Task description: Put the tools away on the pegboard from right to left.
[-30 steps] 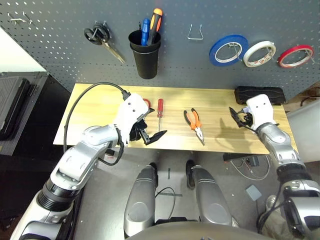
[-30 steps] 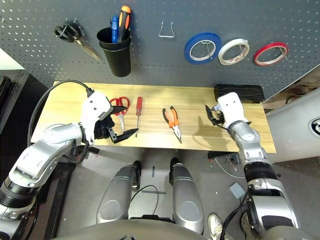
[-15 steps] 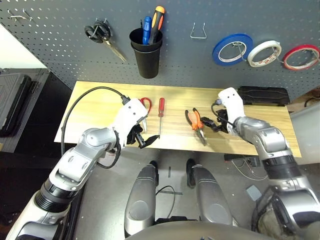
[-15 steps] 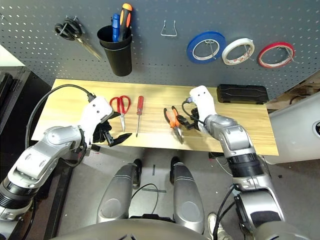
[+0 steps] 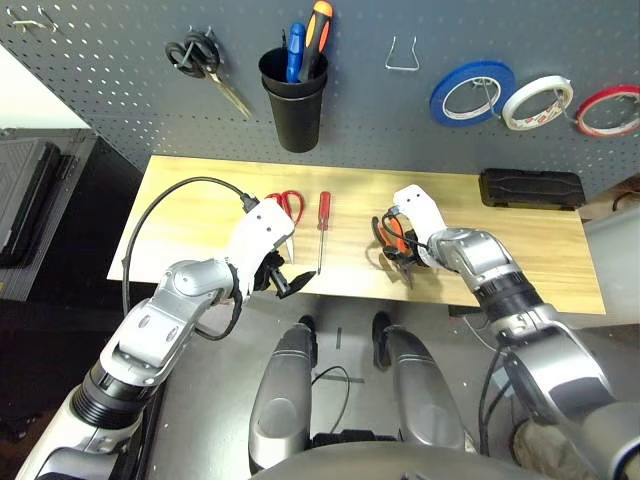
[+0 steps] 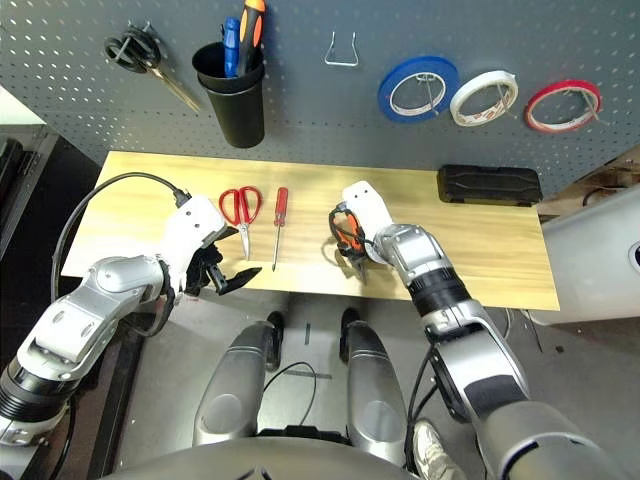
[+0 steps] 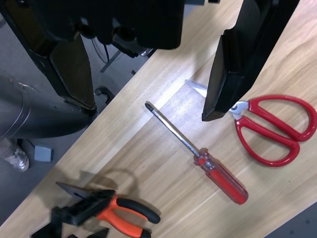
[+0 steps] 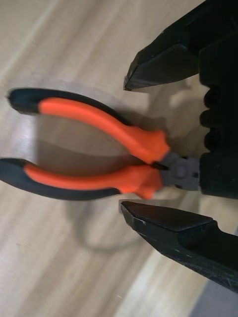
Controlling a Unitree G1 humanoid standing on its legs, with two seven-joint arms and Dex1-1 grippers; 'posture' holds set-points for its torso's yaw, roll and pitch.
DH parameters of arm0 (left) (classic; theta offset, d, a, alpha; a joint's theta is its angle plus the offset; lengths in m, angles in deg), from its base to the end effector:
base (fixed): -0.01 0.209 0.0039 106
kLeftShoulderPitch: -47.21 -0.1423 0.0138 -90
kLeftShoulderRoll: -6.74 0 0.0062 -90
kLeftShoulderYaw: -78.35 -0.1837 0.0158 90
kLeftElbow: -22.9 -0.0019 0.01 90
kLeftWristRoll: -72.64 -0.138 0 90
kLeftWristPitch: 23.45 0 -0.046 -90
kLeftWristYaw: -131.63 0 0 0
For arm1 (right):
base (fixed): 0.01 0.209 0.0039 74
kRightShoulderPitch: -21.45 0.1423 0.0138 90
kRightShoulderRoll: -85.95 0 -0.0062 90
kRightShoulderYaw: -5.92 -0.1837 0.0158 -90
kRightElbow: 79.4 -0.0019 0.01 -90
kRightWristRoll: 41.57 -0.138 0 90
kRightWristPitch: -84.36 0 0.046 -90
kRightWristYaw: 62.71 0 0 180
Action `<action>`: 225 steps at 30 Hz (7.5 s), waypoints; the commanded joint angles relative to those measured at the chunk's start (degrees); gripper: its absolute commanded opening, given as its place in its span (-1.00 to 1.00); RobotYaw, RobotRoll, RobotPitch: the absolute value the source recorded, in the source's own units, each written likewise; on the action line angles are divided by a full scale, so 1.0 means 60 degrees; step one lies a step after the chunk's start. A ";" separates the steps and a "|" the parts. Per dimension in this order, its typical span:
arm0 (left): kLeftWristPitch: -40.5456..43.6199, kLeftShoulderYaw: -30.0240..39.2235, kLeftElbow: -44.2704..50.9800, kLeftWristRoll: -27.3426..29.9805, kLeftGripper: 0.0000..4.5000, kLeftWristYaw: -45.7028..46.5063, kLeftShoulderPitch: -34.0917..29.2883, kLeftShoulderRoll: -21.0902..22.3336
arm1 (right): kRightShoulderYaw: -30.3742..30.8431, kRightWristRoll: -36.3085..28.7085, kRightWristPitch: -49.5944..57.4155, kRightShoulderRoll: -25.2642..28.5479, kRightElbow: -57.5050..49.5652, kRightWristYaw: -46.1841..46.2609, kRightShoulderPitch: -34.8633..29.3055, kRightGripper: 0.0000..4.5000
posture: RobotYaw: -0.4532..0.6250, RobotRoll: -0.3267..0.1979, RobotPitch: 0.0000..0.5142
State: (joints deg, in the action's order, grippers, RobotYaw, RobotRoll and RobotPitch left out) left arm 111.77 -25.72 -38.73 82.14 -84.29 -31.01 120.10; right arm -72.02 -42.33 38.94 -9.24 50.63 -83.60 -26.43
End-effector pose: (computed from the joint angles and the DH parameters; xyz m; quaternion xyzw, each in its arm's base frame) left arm 0.2120 0.1855 0.1384 0.2518 0.1871 -0.3923 0.8647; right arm 0.3166 -0.1391 0.0707 -0.1266 0.3948 0.2037 0.8869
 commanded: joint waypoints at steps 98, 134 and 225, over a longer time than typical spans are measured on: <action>-0.2121 0.2270 0.0839 0.2752 1.00 0.0799 0.1232 -0.1764 | -0.2429 -0.0410 -1.0148 0.0073 -0.2688 0.0616 0.0871 0.15 | 0.24 0.25 0.18; -0.1667 0.0280 -0.2737 0.0146 1.00 0.2785 0.0552 -0.3887 | -0.0995 -0.0948 -0.7587 0.4355 -0.6290 -0.4426 -0.5620 1.00 | 0.19 0.25 0.25; -0.1537 0.3438 0.0710 0.0005 -0.64 0.5416 0.2925 -0.5613 | -0.4368 -0.4698 -1.0586 0.4513 -0.1753 -0.7666 -0.2536 1.00 | 0.37 0.25 0.05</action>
State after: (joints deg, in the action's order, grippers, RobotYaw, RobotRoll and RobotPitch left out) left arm 101.00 -5.46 -36.23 80.93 -51.93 -14.52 86.15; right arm -96.72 -69.05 -26.79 16.60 41.35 -128.33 -41.02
